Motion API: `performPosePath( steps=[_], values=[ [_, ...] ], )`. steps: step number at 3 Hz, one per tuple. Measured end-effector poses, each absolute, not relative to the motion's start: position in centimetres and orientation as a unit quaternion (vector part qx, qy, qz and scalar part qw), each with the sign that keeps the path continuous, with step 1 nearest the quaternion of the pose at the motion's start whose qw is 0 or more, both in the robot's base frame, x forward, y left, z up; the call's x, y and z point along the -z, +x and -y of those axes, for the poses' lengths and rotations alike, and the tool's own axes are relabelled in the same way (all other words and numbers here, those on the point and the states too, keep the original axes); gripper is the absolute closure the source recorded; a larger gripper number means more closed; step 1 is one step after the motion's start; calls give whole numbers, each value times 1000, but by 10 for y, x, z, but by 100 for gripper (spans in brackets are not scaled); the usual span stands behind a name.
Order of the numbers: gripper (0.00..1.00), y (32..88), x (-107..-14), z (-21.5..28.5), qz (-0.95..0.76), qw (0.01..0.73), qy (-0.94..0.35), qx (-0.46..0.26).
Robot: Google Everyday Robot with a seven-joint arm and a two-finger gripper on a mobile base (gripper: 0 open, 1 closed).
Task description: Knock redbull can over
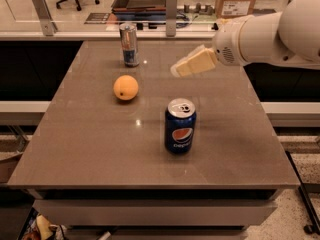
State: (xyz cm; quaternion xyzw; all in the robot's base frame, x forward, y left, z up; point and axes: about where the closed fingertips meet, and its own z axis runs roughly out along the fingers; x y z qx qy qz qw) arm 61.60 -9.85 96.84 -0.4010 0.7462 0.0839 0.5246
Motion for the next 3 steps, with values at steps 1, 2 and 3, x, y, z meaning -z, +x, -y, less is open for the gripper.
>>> performPosePath(
  steps=[1,2,3],
  values=[
    [0,631,-965,64,-739,537,-395,-95],
    [0,654,-961,34,-728,553,-388,-118],
    [0,685,-956,12,-715,569,-376,-151]
  ],
)
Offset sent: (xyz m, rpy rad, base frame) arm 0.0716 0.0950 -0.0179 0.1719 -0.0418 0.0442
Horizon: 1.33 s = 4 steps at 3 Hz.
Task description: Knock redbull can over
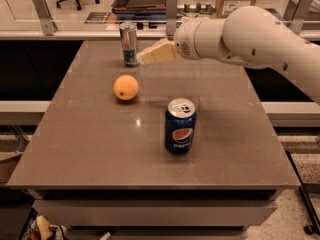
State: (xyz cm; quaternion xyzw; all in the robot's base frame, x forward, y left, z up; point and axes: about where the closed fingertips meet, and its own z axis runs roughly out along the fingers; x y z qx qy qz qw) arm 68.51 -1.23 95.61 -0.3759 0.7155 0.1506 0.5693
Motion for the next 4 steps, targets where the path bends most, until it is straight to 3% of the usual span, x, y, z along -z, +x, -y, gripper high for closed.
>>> performPosePath(
  steps=[4],
  values=[
    [0,774,-934,-57,-686,570,-383,-241]
  ],
)
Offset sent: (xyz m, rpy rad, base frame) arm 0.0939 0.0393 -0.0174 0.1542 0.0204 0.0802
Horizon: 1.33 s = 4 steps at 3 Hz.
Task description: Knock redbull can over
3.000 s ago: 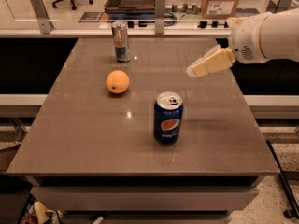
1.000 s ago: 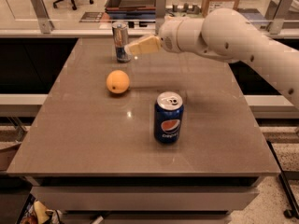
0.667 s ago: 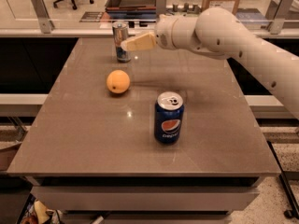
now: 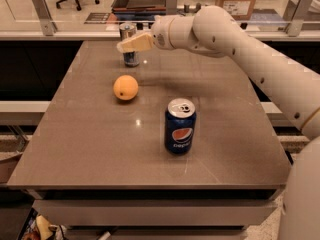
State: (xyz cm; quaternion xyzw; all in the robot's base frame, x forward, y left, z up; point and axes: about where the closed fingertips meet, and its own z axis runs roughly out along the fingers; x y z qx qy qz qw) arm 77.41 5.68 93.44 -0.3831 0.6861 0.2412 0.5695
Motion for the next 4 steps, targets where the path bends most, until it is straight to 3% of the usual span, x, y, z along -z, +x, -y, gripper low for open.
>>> performPosePath(
  steps=[3,4],
  values=[
    [0,792,-915,-81,-675,565,-380,-284],
    [5,793,-911,-88,-668,566,-380,-298]
  ],
)
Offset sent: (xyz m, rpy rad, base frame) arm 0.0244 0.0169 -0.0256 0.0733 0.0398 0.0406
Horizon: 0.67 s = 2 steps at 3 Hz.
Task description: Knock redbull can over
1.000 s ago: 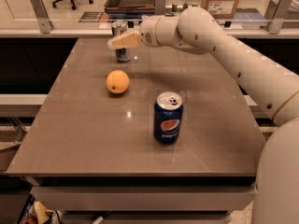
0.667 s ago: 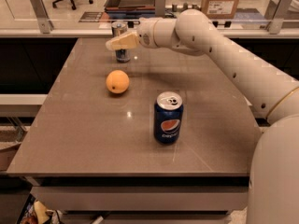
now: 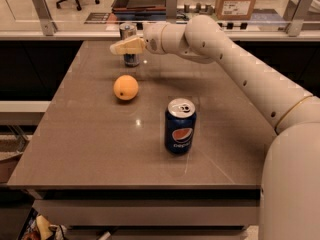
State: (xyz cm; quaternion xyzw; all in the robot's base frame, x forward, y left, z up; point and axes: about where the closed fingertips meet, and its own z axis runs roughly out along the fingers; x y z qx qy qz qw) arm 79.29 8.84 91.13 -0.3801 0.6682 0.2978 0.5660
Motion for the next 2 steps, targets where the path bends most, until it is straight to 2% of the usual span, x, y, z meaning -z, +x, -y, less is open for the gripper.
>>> performPosePath(
  steps=[1,2],
  values=[
    [21,793,-913,-95,-660,571,-383,-303],
    [45,793,-913,-99,-659,570,-384,-305]
  ],
)
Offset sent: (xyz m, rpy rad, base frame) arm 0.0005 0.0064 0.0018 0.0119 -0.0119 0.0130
